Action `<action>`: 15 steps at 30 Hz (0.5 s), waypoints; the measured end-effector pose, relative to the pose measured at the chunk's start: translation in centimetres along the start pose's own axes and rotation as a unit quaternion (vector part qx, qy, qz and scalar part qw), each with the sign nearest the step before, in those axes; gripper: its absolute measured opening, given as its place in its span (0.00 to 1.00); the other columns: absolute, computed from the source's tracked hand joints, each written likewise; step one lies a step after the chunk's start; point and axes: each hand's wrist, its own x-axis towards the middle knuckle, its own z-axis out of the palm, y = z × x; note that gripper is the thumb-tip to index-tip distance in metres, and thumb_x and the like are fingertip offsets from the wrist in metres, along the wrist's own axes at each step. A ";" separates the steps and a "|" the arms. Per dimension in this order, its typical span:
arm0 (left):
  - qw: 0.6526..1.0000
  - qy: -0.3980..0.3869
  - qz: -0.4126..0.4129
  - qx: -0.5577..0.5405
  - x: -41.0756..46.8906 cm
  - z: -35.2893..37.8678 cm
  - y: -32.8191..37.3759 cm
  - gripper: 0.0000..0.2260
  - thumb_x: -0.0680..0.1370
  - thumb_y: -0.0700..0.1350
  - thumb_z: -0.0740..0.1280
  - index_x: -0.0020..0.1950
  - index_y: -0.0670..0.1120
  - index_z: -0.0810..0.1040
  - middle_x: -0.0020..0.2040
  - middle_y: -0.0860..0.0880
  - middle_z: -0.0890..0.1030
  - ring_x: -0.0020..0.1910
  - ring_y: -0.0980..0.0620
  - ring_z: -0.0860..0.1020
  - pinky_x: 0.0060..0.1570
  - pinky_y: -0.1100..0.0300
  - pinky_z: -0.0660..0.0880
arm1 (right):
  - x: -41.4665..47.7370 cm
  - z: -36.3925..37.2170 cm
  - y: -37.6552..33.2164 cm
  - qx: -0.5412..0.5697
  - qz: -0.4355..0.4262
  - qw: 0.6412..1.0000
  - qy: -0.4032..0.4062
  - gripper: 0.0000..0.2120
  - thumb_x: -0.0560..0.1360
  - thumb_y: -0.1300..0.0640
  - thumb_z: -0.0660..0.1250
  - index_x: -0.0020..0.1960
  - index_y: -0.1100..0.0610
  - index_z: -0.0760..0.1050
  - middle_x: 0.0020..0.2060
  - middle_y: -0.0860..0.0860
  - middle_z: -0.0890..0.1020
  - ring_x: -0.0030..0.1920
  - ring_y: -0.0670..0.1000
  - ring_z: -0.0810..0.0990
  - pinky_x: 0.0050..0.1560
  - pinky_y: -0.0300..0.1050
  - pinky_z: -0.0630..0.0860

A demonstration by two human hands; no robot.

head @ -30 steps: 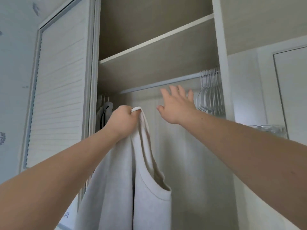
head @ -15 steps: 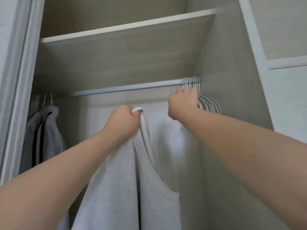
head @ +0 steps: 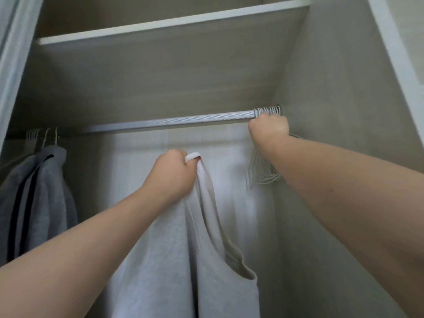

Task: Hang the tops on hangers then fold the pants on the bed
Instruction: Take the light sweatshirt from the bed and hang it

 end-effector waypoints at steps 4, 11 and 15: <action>1.000 -0.017 -0.018 -0.015 -0.3 1.0 -0.7 0.22 0.84 0.53 0.59 0.34 0.44 0.66 0.30 0.47 0.71 0.31 0.47 0.70 0.29 0.57 0.62 | 0.1 1.0 1.2 0.006 0.026 0.999 -0.026 0.19 0.80 0.61 0.59 0.70 0.56 0.74 0.67 0.57 0.75 0.67 0.61 0.74 0.60 0.50 0.71; 0.999 -0.029 -0.037 -0.023 -0.4 1.6 -1.2 0.22 0.84 0.54 0.60 0.34 0.44 0.67 0.30 0.47 0.72 0.30 0.47 0.70 0.29 0.57 0.63 | 0.0 1.6 2.9 0.081 0.029 0.996 -0.008 0.16 0.78 0.67 0.59 0.63 0.60 0.78 0.62 0.58 0.80 0.62 0.62 0.80 0.48 0.49 0.71; 0.998 -0.035 -0.038 -0.021 -0.9 1.3 -1.4 0.22 0.84 0.54 0.60 0.34 0.43 0.67 0.30 0.47 0.72 0.30 0.47 0.70 0.29 0.57 0.63 | 0.0 1.2 2.8 0.119 0.044 0.992 -0.012 0.17 0.78 0.67 0.59 0.63 0.61 0.77 0.63 0.60 0.79 0.63 0.64 0.79 0.56 0.53 0.76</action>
